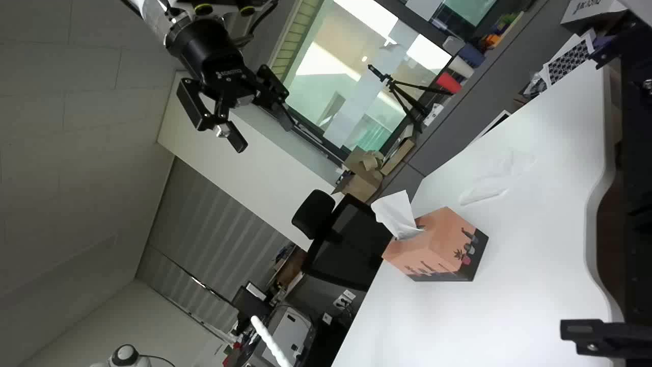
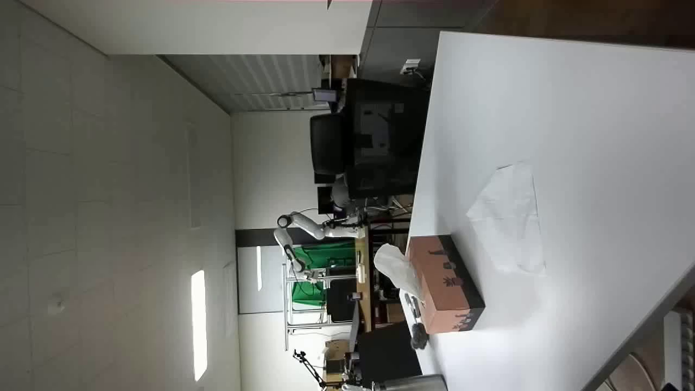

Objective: Take a tissue from the tissue box and put it on the table

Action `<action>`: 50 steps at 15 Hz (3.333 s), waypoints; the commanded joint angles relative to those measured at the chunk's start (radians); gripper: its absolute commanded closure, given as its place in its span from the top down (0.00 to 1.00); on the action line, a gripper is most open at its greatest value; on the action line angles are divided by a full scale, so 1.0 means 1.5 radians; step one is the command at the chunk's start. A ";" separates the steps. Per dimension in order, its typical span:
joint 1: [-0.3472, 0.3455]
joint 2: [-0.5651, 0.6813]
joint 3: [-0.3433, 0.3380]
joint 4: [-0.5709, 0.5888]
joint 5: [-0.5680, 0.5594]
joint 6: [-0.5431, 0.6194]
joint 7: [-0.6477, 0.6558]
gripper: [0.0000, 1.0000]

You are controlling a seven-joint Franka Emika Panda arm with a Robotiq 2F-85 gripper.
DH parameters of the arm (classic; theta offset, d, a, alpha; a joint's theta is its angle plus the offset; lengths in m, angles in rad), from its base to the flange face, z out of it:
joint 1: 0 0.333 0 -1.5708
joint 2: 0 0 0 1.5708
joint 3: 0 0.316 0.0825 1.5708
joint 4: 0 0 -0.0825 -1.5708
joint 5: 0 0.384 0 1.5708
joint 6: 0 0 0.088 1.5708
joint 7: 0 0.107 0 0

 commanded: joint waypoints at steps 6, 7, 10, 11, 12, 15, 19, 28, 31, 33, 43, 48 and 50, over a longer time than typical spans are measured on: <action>-0.001 0.000 0.000 0.002 0.000 -0.003 -0.001 1.00; -0.001 0.000 0.000 0.002 0.000 -0.003 -0.001 1.00; -0.001 0.000 0.000 0.002 0.000 -0.003 -0.001 1.00; -0.001 0.000 0.000 0.002 0.000 -0.003 -0.001 1.00; -0.001 0.000 0.000 0.002 0.000 -0.003 -0.001 1.00; -0.024 0.040 -0.021 -0.001 -0.012 0.039 -0.029 1.00; -0.062 0.153 -0.074 0.013 -0.034 0.140 -0.098 1.00; -0.115 0.469 -0.192 0.150 -0.037 0.291 -0.232 1.00; -0.139 0.571 -0.202 0.220 -0.011 0.301 -0.265 1.00; -0.161 0.624 -0.193 0.257 0.012 0.304 -0.292 1.00; -0.264 0.775 -0.063 0.317 0.273 0.388 -0.374 1.00; -0.253 0.814 -0.049 0.318 0.283 0.470 -0.378 0.82; -0.254 0.822 -0.039 0.317 0.289 0.487 -0.383 0.68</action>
